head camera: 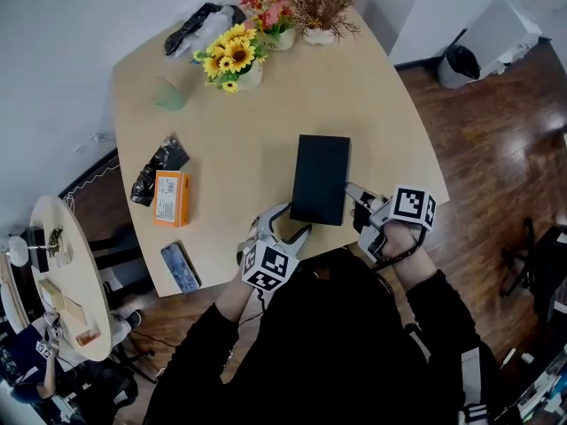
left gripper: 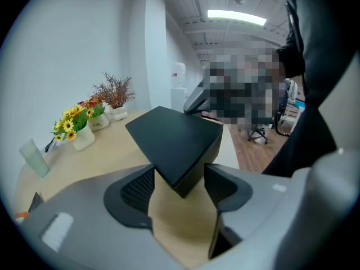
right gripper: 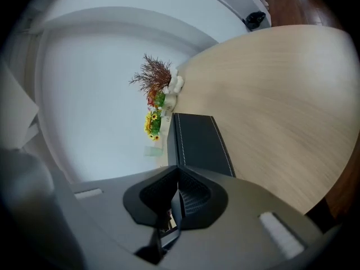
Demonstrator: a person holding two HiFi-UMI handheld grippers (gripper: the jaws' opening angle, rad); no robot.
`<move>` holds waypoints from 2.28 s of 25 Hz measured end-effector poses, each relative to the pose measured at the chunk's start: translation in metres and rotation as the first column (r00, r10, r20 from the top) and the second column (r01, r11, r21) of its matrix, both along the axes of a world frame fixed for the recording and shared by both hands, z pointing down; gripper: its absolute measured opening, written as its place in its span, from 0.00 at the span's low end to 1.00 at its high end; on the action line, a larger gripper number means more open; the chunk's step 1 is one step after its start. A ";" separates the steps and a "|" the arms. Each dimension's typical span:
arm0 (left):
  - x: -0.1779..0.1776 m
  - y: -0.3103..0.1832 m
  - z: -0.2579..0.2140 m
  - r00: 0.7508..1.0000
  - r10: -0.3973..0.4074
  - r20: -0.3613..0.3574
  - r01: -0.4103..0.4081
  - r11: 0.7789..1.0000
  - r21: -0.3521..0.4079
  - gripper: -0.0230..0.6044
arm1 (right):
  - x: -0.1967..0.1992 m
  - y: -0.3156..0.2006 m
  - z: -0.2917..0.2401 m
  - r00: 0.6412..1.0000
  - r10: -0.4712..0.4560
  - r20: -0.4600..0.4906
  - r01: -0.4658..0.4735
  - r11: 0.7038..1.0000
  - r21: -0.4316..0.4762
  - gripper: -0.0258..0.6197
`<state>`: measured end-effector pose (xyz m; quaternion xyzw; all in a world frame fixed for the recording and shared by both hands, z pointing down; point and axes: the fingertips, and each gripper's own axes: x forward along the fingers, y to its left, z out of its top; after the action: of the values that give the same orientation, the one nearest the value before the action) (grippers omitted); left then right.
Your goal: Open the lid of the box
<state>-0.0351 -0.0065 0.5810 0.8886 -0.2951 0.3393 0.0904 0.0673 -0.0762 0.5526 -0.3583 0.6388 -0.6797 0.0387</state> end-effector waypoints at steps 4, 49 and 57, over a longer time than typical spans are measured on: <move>0.006 0.003 -0.001 1.000 0.021 -0.001 -0.021 1.000 -0.001 0.46 | 0.001 0.002 0.000 0.981 -0.081 -0.174 0.103 0.987 0.126 0.06; 0.024 -0.011 -0.017 0.995 -0.002 -0.101 0.006 0.999 0.042 0.38 | 0.009 0.048 -0.006 0.746 -0.365 -0.556 0.617 0.694 0.371 0.34; 0.024 -0.012 -0.018 0.994 0.027 -0.104 -0.024 0.999 0.032 0.38 | -0.011 0.072 0.004 0.792 -0.274 -0.546 0.520 0.772 0.366 0.35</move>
<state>-0.0115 -0.0187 0.5628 0.9101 -0.2839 0.2889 0.0878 0.0568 -0.0047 0.5568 -0.3388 0.8445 -0.3771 -0.1725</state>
